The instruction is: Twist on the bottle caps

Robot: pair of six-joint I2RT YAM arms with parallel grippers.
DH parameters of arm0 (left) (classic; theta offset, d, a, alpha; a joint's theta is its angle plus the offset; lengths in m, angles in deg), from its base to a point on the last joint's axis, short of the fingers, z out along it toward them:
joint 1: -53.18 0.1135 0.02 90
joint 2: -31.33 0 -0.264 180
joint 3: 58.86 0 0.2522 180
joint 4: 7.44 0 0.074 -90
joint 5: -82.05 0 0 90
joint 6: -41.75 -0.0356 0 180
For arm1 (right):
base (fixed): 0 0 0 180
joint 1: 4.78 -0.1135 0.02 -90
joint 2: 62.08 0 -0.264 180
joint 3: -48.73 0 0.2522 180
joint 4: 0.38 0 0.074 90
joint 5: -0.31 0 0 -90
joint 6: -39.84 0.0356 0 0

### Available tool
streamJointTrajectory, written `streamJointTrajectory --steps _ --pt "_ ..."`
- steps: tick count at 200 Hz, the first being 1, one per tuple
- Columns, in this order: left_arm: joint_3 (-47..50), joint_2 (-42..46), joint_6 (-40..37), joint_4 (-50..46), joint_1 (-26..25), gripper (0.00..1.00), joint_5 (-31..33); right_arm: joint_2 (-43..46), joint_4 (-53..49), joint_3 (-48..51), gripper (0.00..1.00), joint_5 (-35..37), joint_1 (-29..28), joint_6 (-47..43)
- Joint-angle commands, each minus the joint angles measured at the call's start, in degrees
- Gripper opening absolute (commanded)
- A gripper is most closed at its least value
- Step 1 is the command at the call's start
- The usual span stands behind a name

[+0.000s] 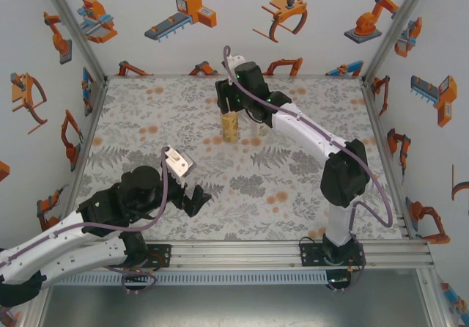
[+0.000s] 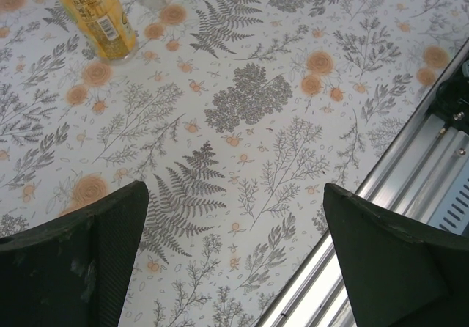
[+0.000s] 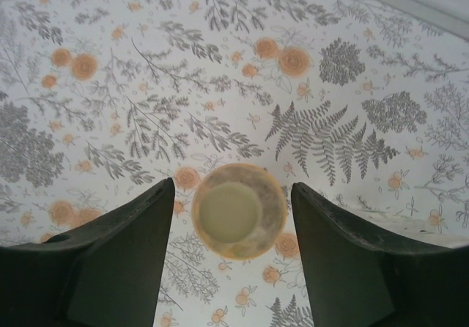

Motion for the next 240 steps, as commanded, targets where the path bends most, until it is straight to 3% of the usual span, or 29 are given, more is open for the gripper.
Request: streamJointTrajectory --steps 1,32,65,82,135,167,207,240 --pt "1.4 0.1 0.5 1.0 0.7 0.96 2.9 3.9 -2.9 -2.4 0.62 -0.3 0.3 -0.4" --pt "2.4 -1.7 -0.2 4.1 2.0 0.99 6.6 9.9 -4.2 1.2 0.68 1.5 0.4 -1.1" --pt "2.6 -5.9 -1.8 6.6 6.1 0.97 8.4 18.3 -5.4 9.1 0.81 4.8 1.6 -2.2" --pt "2.7 -8.0 -2.0 7.7 9.9 0.97 8.2 22.9 -5.7 14.2 0.99 6.3 3.4 -2.3" --pt "5.3 -14.2 -5.6 14.3 24.6 0.97 5.3 34.5 -5.6 31.1 0.99 6.7 14.6 -3.2" --pt "8.3 -19.3 -9.8 22.2 31.3 0.97 8.6 37.2 -1.6 41.2 0.99 6.6 22.0 -6.5" --pt "11.8 -27.3 -9.9 32.7 41.6 0.97 9.2 36.0 11.5 54.2 0.99 5.6 30.4 -8.7" --pt "16.3 -34.4 -10.3 46.8 47.1 0.97 5.9 33.3 31.6 65.7 0.99 3.7 34.8 -9.4"
